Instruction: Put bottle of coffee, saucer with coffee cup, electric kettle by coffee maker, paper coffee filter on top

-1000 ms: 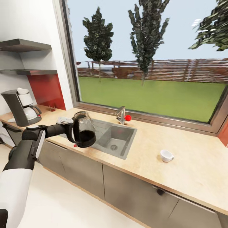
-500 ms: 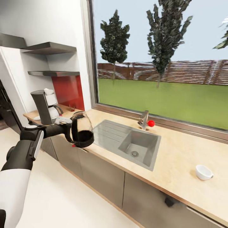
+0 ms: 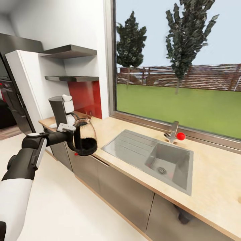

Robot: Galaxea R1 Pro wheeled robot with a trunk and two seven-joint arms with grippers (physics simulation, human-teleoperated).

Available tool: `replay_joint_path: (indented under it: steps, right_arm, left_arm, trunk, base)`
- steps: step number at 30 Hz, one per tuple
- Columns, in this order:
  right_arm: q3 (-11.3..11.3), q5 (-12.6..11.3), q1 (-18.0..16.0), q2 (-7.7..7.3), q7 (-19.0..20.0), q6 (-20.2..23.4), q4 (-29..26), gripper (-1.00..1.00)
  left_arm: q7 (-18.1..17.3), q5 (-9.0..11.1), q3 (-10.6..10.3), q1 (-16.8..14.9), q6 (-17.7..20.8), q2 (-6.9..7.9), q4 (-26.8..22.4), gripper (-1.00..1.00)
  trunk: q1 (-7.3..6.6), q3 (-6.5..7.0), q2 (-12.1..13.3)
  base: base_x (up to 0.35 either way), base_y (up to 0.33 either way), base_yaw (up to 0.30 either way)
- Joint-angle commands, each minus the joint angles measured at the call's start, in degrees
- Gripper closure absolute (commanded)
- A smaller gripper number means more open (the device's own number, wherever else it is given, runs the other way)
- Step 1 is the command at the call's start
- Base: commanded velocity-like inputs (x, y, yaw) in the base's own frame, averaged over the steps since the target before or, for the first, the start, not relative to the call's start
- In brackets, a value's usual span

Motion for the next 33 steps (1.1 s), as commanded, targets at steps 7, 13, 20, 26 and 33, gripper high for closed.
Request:
replay_joint_path:
  steps: [7, 13, 20, 26, 33]
  right_arm:
    - [0.56, -0.53, -0.06, 0.02, -0.1, -0.18, 0.05, -1.0]
    - [0.39, -0.53, -0.06, 0.02, -0.1, -0.1, 0.05, -1.0]
    - [0.32, -0.53, -0.06, 0.02, -0.1, -0.1, 0.05, -1.0]
    - [0.3, -0.53, -0.06, 0.02, -0.12, -0.1, 0.05, -1.0]
    - [0.3, -0.53, -0.06, 0.02, -0.12, -0.1, 0.05, -1.0]
  left_arm:
    - [-0.56, -0.34, 0.1, 0.01, 0.01, -0.01, 0.04, 1.0]
    - [-0.56, -0.34, 0.05, 0.11, -0.29, -0.01, 0.1, 1.0]
    - [0.01, -0.34, 0.07, 0.19, -1.12, -0.08, 0.16, 1.0]
    - [2.99, -0.33, -0.04, 0.2, -1.38, -0.29, 0.21, 1.0]
    - [4.09, -0.4, 0.06, 2.64, -5.44, -0.17, 0.24, 1.0]
  trunk:
    - [0.06, -0.13, -0.13]
    - [0.06, -0.13, -0.13]
    - [0.06, -0.02, -0.13]
    - [0.06, 0.13, -0.13]
    - [0.06, 0.19, -0.13]
  base:
    - [0.231, 0.289, 0.0]
    - [0.231, 0.289, 0.0]
    - [0.231, 0.289, -0.149]
    - [0.231, 0.289, -0.242]
    - [0.207, 0.291, -0.083]
